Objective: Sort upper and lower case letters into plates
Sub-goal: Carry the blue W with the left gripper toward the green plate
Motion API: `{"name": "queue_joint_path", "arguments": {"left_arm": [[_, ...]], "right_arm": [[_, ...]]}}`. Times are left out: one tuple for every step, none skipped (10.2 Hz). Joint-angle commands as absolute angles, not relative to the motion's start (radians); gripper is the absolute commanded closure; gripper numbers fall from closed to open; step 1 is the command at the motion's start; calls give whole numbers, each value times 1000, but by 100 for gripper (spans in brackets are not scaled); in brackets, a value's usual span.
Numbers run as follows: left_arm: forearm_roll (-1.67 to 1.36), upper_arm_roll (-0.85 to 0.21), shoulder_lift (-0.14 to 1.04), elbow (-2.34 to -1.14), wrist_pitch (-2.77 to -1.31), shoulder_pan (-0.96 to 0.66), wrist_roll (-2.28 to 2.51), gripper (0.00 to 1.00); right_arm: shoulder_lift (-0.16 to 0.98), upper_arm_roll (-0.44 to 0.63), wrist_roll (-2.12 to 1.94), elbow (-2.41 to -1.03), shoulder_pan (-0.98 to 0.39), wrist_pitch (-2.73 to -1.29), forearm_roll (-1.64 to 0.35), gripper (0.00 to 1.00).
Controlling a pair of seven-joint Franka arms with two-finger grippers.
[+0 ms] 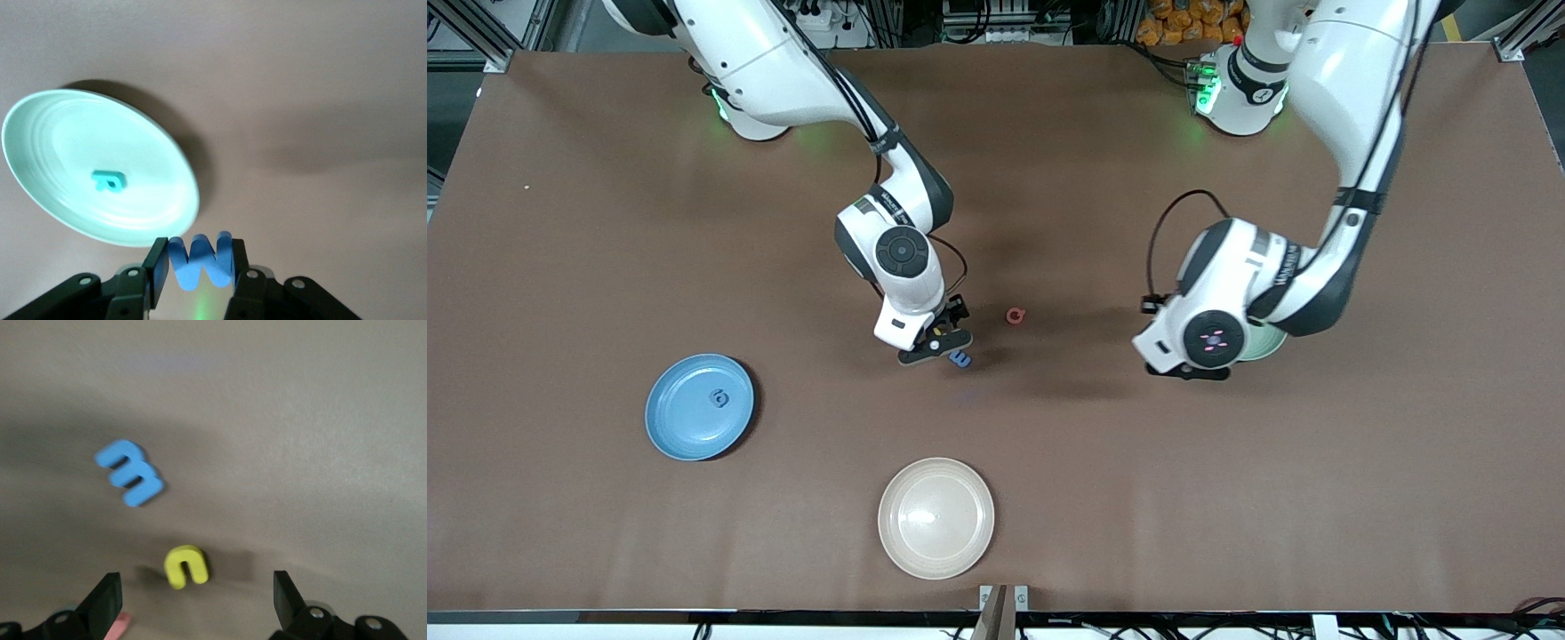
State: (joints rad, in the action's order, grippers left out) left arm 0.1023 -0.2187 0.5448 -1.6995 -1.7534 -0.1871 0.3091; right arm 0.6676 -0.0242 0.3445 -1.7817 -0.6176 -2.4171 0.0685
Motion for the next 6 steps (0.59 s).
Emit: {"name": "queue_joint_path", "arguments": {"left_arm": [[127,-230,396,-2018,-2007,-123,200,86],[129,-230,391,-2058,-2050,-79,152,86],[129,-230,374,-2083,-2054,-62,106,86],[129,-232,339,-2130,-2056,-36,85,86],[129,-233,327,-2150,-2060,-28,84,84],[118,-233,336,-2148,-2065,-28,84,79]], "right_arm": [[657,-23,350,-1828,-618,-2462,95,0],[657,-23,350,-1825,-617,-2468,95,0],[657,-23,350,-1822,-617,-2471,97,0],[657,-23,345,-1822,-615,-2496,107,0],[660,-23,339,-1825,-615,-2526,142,0],[661,-25,341,-1825,-617,-2536,155,0]]}}
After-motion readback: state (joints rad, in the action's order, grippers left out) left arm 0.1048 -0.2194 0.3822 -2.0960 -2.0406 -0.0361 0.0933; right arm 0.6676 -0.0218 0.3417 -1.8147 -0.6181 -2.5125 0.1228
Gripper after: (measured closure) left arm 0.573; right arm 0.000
